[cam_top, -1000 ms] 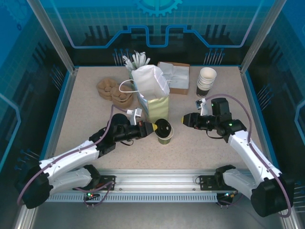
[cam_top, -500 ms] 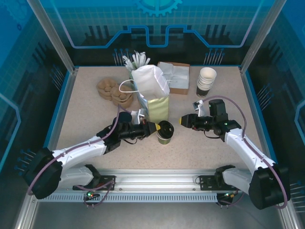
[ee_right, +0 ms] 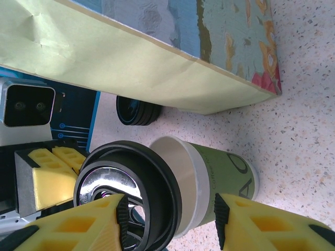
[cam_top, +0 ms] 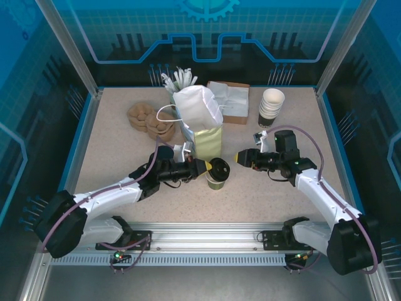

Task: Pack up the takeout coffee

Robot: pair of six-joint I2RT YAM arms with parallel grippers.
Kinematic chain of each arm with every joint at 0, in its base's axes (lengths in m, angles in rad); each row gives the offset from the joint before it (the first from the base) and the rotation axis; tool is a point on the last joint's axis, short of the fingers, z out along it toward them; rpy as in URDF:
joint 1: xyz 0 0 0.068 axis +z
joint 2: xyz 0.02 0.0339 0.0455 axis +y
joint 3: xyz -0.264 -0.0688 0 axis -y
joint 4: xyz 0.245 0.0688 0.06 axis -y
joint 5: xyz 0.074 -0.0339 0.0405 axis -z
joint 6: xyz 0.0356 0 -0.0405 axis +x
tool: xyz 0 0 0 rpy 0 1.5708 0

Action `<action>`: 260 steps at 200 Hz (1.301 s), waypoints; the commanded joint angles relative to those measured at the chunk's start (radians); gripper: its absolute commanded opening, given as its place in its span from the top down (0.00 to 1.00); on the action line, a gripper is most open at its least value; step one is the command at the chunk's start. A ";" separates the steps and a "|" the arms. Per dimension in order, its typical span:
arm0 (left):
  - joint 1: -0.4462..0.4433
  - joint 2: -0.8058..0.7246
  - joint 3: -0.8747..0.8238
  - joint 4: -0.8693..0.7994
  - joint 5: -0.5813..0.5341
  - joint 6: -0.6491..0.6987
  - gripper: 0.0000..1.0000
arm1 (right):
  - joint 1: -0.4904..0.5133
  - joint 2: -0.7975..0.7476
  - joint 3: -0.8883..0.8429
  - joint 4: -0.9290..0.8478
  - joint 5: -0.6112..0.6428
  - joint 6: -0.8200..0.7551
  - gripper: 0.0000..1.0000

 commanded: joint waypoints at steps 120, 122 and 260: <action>0.038 0.063 -0.060 0.130 0.064 -0.035 0.84 | 0.085 0.097 0.014 0.056 0.019 0.007 0.51; 0.039 0.063 -0.061 0.129 0.063 -0.035 0.84 | 0.086 0.096 0.014 0.055 0.020 0.008 0.51; 0.039 0.067 -0.087 0.099 0.042 -0.008 0.75 | 0.118 0.103 0.002 0.060 0.036 0.017 0.47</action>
